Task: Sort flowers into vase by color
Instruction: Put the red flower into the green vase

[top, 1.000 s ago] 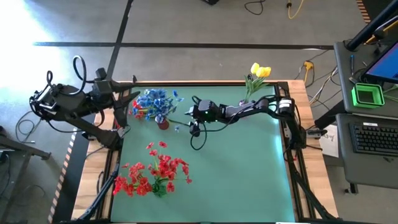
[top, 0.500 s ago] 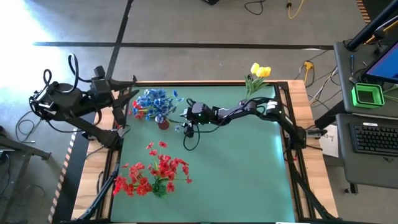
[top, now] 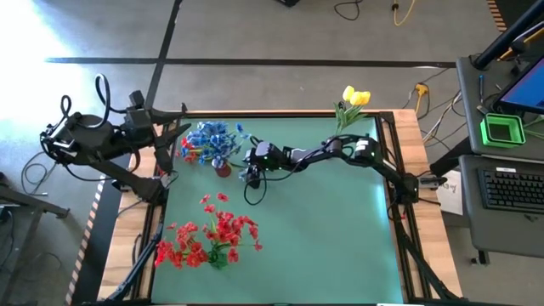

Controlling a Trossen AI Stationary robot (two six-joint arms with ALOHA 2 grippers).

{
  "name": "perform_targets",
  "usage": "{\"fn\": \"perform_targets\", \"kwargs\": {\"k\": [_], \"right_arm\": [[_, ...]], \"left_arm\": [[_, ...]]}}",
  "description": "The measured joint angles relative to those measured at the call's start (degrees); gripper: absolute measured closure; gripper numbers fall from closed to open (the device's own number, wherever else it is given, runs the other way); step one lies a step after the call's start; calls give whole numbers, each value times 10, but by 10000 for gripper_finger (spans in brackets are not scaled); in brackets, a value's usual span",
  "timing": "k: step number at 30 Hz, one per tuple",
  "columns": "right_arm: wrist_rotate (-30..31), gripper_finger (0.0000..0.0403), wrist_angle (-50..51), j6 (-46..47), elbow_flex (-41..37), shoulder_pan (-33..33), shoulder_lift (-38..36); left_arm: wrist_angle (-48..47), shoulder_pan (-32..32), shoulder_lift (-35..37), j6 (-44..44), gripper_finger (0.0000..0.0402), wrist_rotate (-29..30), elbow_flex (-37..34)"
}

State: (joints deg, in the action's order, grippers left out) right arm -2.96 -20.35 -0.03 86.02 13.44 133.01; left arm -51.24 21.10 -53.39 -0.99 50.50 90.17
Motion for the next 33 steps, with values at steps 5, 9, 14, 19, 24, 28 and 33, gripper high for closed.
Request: {"fn": "perform_targets", "kwargs": {"k": [5, 9, 14, 19, 24, 28, 33], "right_arm": [[2, 303, 14, 5, 1, 2, 0], [5, 364, 17, 5, 0, 2, 0], [6, 388, 24, 5, 0, 2, -5], [29, 389, 88, 5, -2, 1, -32], [43, 390, 175, 1, -4, 1, -70], [46, 390, 266, 2, -4, 1, -101], [47, 390, 392, 1, -4, 1, -141]], "left_arm": [[0, 0, -1, 0, 279, 0, 0], [-3, 0, -1, 0, 279, 0, 0], [-3, 0, -2, 2, 279, 0, 0], [-3, 0, -2, 2, 279, 0, 0], [-3, 0, -2, 2, 279, 0, 0], [-3, 0, -2, 2, 279, 0, 0], [-3, 0, -2, 2, 279, 0, 0]]}}
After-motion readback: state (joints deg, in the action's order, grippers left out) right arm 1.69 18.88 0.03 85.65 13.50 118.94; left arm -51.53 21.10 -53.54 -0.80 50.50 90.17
